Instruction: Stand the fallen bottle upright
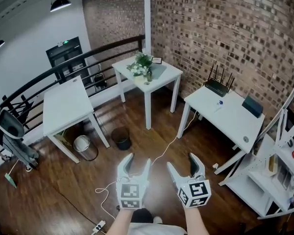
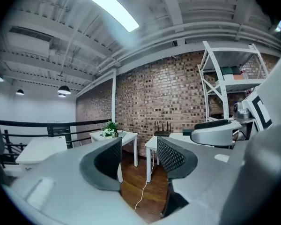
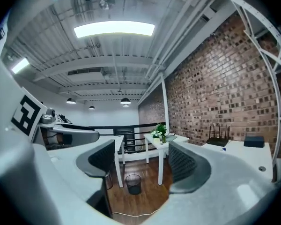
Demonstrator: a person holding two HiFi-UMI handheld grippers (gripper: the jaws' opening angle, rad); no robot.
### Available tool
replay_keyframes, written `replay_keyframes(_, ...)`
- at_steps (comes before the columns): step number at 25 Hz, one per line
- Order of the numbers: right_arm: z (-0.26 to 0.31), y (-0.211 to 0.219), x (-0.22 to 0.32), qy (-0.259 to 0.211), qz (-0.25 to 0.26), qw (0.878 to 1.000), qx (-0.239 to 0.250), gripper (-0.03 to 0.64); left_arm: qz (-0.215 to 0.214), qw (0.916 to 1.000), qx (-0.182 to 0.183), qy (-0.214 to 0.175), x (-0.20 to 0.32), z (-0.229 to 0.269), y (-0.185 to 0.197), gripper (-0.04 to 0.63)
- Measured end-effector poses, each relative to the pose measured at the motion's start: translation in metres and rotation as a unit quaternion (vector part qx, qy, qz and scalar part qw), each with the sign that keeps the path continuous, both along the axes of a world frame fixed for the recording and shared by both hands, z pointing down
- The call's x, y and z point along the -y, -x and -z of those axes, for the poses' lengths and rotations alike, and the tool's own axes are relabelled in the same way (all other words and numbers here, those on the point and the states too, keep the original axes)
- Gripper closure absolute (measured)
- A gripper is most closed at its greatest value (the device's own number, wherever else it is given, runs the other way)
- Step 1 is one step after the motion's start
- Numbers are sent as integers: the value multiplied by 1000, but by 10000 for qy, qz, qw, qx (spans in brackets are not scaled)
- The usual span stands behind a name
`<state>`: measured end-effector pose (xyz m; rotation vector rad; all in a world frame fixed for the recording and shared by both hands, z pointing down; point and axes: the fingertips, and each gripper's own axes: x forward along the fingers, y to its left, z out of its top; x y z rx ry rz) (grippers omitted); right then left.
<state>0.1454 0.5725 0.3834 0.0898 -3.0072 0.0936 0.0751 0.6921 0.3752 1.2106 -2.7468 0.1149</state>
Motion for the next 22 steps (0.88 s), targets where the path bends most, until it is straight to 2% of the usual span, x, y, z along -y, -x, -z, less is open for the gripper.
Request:
replay_keyframes(3,-11,31,16,-41,75,10000,13,273,-3,10000,-9,-44,22,-9,34,342)
replay_keyframes(6,-18,58,44,-110,147,9998,-19,273,-264,9996,-45,47,67,-18,66,344)
replay_keyframes(9,-26,89,78,-73,-193,9997,-123,273,-670,9976,-149,85,108,-26,101,344)
replay_keyframes(12,-29,132,109,-157,-666,9975,-174,273,-964,9952,-85,-168,132,-23,153,350)
replay_keyframes(14,-23,155,130,-260,-982,9948,-126,272,-1261,9916,-14,-299,155,-16,187,360)
replay_keyframes(18,-16,184,172,-152,-1489,9887,-109,272,-1875,9821,22,-185,213,-5,228,367)
replay_keyframes(20,-22,186,195,-40,-1718,9846,-313,272,-2169,9761,-94,-90,246,-10,232,367)
replay_keyframes(22,-31,170,221,46,-1923,9805,-402,272,-2419,9701,-187,9,279,-24,216,367)
